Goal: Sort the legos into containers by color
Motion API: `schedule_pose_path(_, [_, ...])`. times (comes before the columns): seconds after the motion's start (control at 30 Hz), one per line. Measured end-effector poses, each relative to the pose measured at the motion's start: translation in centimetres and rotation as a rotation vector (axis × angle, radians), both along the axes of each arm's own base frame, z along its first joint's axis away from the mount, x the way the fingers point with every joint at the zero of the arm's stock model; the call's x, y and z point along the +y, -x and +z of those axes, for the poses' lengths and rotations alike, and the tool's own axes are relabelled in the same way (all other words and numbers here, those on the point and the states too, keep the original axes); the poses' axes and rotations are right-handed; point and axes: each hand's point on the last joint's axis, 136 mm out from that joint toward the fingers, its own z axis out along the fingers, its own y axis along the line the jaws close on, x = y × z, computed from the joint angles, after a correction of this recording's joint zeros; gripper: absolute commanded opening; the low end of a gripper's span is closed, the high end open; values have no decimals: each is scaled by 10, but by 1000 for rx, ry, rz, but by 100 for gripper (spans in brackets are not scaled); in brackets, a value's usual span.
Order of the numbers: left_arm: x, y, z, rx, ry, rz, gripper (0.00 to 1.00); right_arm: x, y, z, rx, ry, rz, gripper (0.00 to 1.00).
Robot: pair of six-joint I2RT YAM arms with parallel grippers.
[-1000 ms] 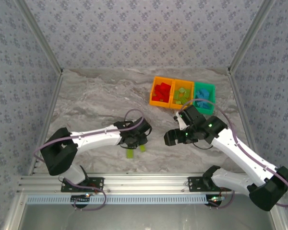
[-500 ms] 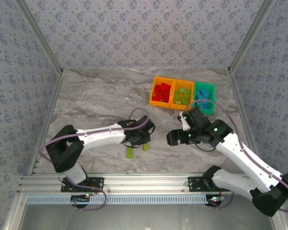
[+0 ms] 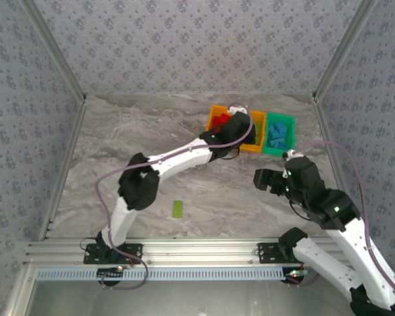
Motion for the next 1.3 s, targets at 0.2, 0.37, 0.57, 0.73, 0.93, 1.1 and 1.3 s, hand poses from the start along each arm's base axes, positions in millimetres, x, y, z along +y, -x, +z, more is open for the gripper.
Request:
schedule_pose_path(0.2, [-23,-58,-14,-86,-34,3,45,-8,7,0,-1,1,-26,93])
schedule_pose_path(0.37, [-17,-65,-11,-94,-69,-8,46,-9,7,-1,5,1,-29,93])
schedule_pose_path(0.57, [46,-10,-7,-91,-132,-35,48,-4,7,-3,22,-9,-13,92])
schedule_pose_path(0.73, [142,53,58,-204,-123,12,49,28,-3,-29,124,-40,61,90])
schedule_pose_path(0.93, [258,134,142,-378,-109,61,65,113,3,-79,282,-39,240,92])
schedule_pose_path(1.1, [333,184,136,-389,-222,53,66,192,14,-120,380,-28,356,93])
schedule_pose_path(1.3, [368,210,91,-336,-369,5,79,261,15,-173,473,57,410,93])
